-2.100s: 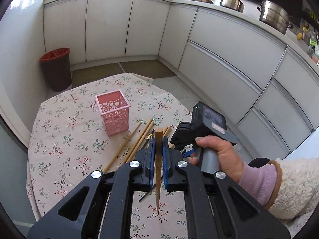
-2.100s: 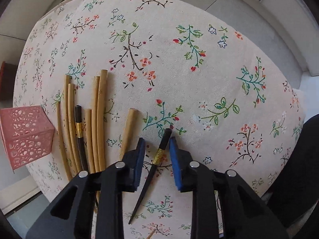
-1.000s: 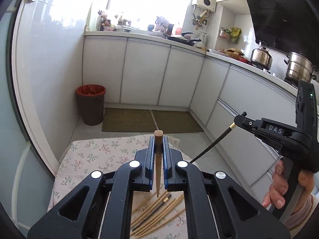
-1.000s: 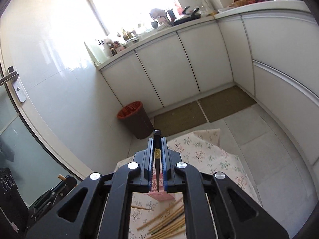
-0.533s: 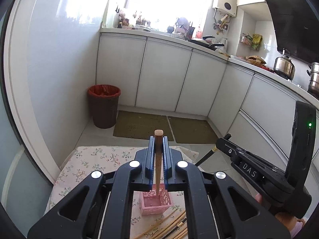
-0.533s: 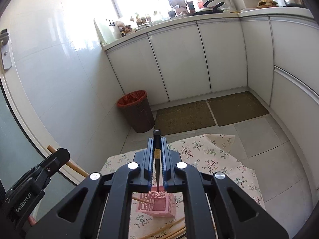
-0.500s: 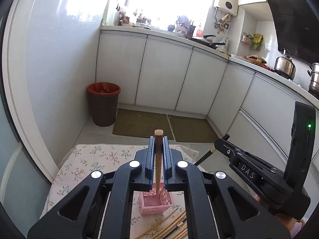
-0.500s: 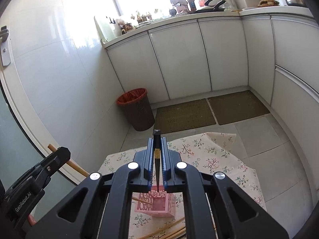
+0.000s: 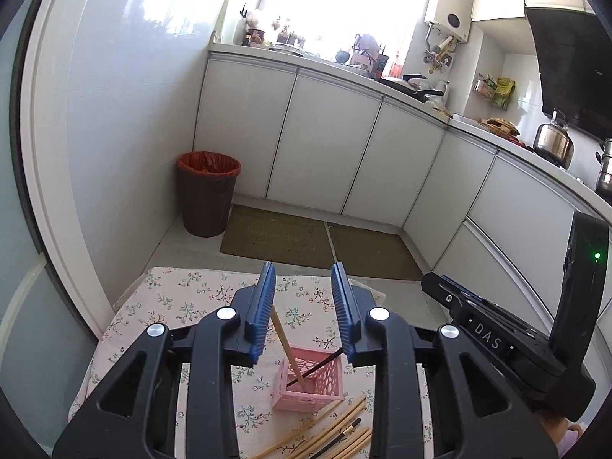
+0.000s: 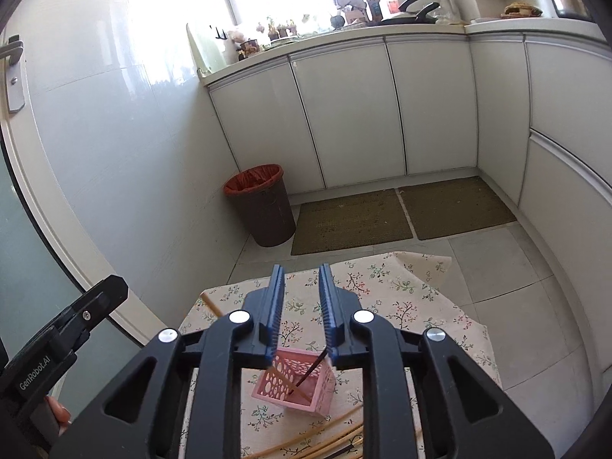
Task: Organize utensils
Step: 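Open the right gripper to drop the brush into the pink holder, then lower the left gripper onto a wooden chopstick and close on it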
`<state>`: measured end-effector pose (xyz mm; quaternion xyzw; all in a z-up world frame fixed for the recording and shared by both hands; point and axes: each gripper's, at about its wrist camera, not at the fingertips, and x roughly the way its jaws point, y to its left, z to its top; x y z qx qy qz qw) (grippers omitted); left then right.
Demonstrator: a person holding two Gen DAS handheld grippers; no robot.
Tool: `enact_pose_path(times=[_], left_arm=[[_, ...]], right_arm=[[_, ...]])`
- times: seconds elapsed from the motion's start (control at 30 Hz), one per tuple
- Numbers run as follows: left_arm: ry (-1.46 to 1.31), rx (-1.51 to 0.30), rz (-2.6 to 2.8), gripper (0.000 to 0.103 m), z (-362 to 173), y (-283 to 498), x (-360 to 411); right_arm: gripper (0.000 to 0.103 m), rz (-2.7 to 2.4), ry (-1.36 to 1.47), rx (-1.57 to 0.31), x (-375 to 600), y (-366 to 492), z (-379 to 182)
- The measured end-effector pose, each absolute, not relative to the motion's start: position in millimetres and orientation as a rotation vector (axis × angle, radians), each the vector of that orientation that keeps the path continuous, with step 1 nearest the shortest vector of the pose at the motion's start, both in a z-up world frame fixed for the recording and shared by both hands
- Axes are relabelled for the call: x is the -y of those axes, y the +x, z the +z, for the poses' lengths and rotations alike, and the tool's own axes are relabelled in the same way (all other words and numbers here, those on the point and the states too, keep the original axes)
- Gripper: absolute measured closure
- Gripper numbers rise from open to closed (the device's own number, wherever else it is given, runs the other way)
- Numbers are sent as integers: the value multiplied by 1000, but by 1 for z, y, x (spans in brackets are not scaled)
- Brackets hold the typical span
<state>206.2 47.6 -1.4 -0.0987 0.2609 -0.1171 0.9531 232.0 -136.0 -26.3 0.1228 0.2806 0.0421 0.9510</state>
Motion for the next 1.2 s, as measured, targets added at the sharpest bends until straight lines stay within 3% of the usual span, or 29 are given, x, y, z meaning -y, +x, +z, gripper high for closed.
enact_pose_path(times=[0.07,0.13,0.27,0.4,0.47,0.83,1.2], left_arm=[[-196,-517,-244,62,3,201,-46],[-185,-504,-247,50,7,196,-45],[-163,-502,-250,42,9,190,-39],[-152,-479,-225,21,8,185,-35],[-145,-473,-215,18,8,184,-33],[-133,-463,-209,7,6,177,-32],[-41,-607,-400,7,-5,177,2]], right_arm=[[61,58,252,-548,139,222,-23],[52,36,264,-529,143,214,-21],[31,0,288,-521,154,203,-21],[18,-61,260,-469,158,190,-19],[11,-84,233,-438,157,182,-17],[7,-213,170,-360,163,156,-15],[7,-294,230,-433,209,104,-49]])
